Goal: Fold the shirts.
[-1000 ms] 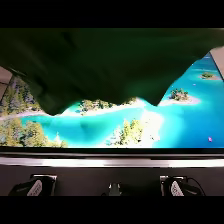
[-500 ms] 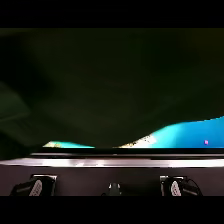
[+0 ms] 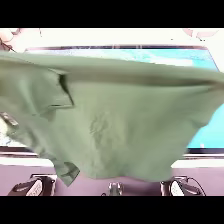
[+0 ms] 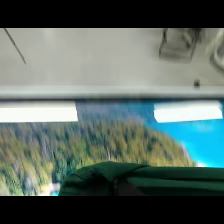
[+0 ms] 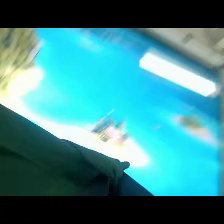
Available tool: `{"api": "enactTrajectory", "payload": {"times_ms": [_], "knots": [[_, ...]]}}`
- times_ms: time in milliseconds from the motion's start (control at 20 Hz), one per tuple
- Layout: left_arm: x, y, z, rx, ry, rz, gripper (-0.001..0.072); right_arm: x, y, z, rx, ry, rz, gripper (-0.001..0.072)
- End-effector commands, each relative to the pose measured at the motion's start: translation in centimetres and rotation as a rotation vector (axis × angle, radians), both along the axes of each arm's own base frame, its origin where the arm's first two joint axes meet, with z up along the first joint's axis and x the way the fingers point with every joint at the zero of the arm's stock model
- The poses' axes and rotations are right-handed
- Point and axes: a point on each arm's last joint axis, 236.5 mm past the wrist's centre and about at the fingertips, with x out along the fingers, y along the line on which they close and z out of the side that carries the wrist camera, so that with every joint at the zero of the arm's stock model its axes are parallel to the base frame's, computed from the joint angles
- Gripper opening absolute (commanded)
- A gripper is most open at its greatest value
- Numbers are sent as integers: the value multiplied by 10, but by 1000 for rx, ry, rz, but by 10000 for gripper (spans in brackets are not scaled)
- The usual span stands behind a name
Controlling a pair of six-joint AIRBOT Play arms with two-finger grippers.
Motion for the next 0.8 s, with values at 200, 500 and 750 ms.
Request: {"api": "enactTrajectory", "payload": {"times_ms": [200,500,750], "knots": [[135,-4,-256,-80,573,-96,29,131,-6,-226,20,499,38,16],[228,0,-347,-89,563,-50,29,271,-6,-285,109,214,-106,16],[298,9,-347,-84,427,-10,29,325,-13,-286,147,2,-144,16]]}}
